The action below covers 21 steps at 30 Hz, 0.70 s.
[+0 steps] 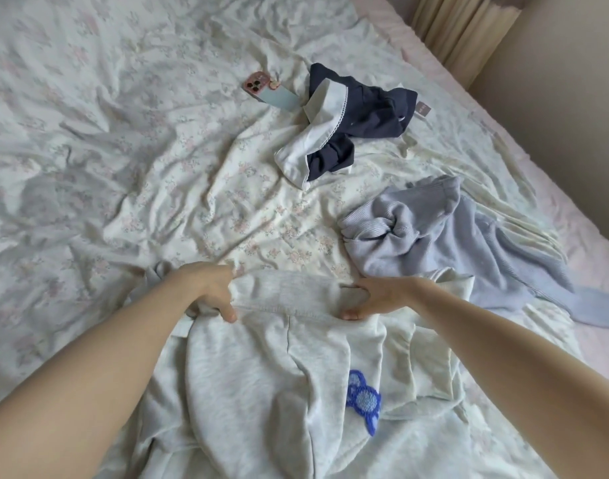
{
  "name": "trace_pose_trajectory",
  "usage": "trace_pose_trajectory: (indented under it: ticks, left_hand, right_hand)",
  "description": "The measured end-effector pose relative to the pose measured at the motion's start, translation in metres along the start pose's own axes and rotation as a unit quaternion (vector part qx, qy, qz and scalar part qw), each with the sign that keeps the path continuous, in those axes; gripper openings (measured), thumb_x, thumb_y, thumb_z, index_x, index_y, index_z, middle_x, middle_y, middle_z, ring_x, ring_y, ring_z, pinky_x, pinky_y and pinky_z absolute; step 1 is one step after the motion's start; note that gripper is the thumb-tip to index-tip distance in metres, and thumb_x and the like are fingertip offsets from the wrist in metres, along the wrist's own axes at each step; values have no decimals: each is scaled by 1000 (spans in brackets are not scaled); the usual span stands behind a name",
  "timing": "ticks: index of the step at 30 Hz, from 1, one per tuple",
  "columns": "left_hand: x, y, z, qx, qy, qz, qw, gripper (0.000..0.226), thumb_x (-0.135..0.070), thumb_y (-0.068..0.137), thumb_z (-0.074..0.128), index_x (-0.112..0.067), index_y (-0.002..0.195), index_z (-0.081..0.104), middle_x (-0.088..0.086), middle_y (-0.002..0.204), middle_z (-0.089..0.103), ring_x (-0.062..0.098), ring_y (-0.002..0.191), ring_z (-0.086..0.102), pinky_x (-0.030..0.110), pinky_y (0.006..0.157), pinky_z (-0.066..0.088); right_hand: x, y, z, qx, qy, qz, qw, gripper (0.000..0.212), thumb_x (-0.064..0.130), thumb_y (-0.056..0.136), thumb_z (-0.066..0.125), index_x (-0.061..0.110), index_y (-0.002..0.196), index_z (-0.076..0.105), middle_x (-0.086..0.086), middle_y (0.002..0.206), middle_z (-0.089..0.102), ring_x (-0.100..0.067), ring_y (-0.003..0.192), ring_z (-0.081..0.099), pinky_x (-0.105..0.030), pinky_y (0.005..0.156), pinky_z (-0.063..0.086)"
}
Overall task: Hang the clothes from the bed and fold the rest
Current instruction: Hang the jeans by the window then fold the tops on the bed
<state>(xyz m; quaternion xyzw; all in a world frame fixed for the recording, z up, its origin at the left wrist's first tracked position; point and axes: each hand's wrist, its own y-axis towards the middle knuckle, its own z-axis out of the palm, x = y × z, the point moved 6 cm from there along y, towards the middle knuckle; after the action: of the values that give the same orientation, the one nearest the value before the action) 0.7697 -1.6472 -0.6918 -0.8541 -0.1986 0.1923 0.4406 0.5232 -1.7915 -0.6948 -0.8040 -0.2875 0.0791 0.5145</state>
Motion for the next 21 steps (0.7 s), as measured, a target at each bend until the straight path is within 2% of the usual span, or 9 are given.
trace_pose_trajectory:
  ticks: [1,3,6,8,11,13,15,18,21]
  left_hand:
    - [2,-5,2,1,13,4,1000,44,-41,69,78,-15,93,51,-1,80,60,19,67,60,27,54,48]
    - [0,-15,7,-9,77,14,997,46,-42,72,72,-17,103,50,-1,92,63,18,81,62,29,67,48]
    - [-6,-29,10,-81,150,26,985,39,-45,78,64,-19,103,51,1,107,62,21,97,59,31,76,45]
    - [-11,-41,11,-131,180,38,974,38,-45,83,59,-20,111,53,2,114,60,24,105,57,32,80,42]
    - [-15,-62,12,-182,197,40,962,40,-43,89,54,-22,123,50,3,120,59,25,111,56,35,89,42]
    - [-17,-75,3,-228,203,36,952,36,-42,92,51,-24,123,48,3,121,59,26,110,56,34,83,40]
    - [-21,-90,-13,-277,200,28,939,31,-39,93,49,-24,120,49,3,118,61,26,107,58,32,76,38]
    - [-25,-114,-55,-355,185,2,916,24,-29,94,48,-24,118,51,2,114,63,26,101,61,31,74,40]
    - [-30,-143,-106,-468,171,-5,867,24,-14,92,42,-23,113,52,2,108,64,29,93,63,31,67,40]
  right_hand:
    - [1,-5,0,7,-6,4,1000,98,72,70,59,25,147,21,2,150,30,-22,135,33,-37,112,27]
    - [4,-17,2,18,-25,15,999,98,74,66,61,23,144,27,2,145,38,-21,128,40,-35,107,32]
    - [6,-39,12,10,-54,23,998,81,64,63,70,24,128,43,7,116,56,-17,100,54,-27,85,43]
    - [7,-53,22,-49,-106,24,993,60,48,71,67,20,120,48,5,101,60,-17,88,57,-27,75,46]
    - [13,-72,33,-181,-172,0,968,25,28,84,51,17,105,49,0,98,60,-21,88,57,-33,74,44]
    - [13,-85,25,-249,-146,0,957,11,25,87,46,21,97,44,1,98,60,-21,83,54,-31,67,37]
    - [12,-98,4,-295,-144,15,945,7,23,89,45,22,94,41,3,97,59,-21,79,52,-31,65,32]
    - [21,-120,-37,-366,-146,20,919,6,22,92,44,19,92,38,1,94,58,-22,76,53,-33,64,37]
    - [31,-147,-82,-473,-118,19,873,9,20,95,44,14,101,44,-1,94,56,-23,75,56,-34,62,40]
